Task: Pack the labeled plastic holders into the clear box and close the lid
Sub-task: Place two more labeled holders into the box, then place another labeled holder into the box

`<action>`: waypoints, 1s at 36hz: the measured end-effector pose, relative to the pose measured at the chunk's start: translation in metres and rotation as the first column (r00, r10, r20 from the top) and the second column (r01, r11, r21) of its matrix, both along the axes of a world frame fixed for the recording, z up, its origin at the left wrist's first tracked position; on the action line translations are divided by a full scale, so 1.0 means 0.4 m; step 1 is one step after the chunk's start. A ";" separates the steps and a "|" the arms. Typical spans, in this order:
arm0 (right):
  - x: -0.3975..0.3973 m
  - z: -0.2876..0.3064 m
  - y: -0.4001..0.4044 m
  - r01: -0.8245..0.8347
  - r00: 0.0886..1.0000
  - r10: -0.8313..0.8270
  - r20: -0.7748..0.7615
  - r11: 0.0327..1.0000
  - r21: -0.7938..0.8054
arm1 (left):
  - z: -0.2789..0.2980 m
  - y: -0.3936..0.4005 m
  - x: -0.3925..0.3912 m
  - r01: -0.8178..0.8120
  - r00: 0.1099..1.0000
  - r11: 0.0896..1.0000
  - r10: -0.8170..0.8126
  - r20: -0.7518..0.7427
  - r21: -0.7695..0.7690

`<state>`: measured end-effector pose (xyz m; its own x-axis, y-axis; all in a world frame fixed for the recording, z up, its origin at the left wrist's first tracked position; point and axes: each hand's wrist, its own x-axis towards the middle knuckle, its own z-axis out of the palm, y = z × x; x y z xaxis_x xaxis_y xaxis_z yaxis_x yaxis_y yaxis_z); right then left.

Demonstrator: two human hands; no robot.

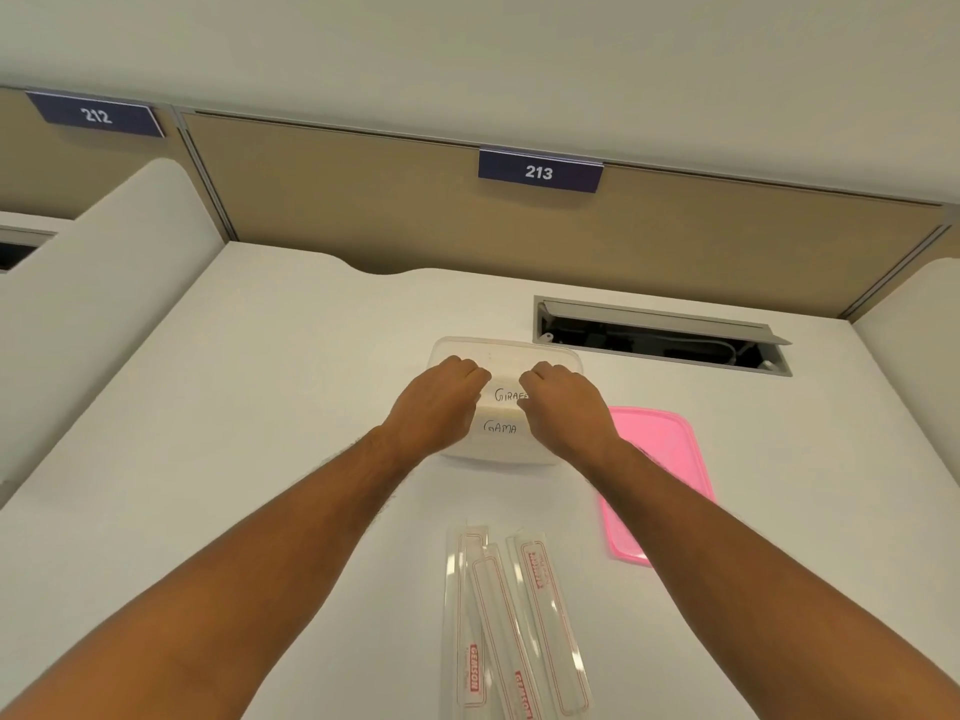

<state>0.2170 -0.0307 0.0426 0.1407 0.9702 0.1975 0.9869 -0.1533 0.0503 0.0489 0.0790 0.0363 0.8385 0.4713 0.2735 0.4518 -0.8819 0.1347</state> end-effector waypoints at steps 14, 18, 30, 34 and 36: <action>-0.105 -0.042 -0.149 0.020 0.995 -0.021 -0.101 1.000 -0.016 | -0.038 -0.170 -0.057 0.166 0.984 0.985 -0.162 0.073 -0.052; -0.123 -0.072 -0.192 0.065 0.989 -0.076 -0.124 0.994 -0.087 | -0.078 -0.207 -0.054 0.196 0.978 0.967 -0.204 -0.036 -0.162; -0.134 -0.127 -0.312 0.160 0.967 -0.198 -0.161 0.962 -0.221 | -0.148 -0.257 -0.030 0.255 0.904 0.900 -0.351 -0.244 -0.353; -0.120 -0.137 -0.344 0.197 0.961 -0.236 -0.146 0.950 -0.244 | -0.158 -0.265 -0.015 0.253 0.873 0.880 -0.386 -0.298 -0.401; -0.111 -0.141 -0.359 0.214 0.955 -0.257 -0.151 0.944 -0.250 | -0.159 -0.266 -0.008 0.247 0.862 0.867 -0.400 -0.311 -0.432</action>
<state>0.1724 -0.1745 -0.0139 0.3831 0.9207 -0.0748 0.9197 -0.3877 -0.0626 0.0456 -0.0273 -0.0272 0.9603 0.1540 -0.2327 0.2312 -0.9061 0.3544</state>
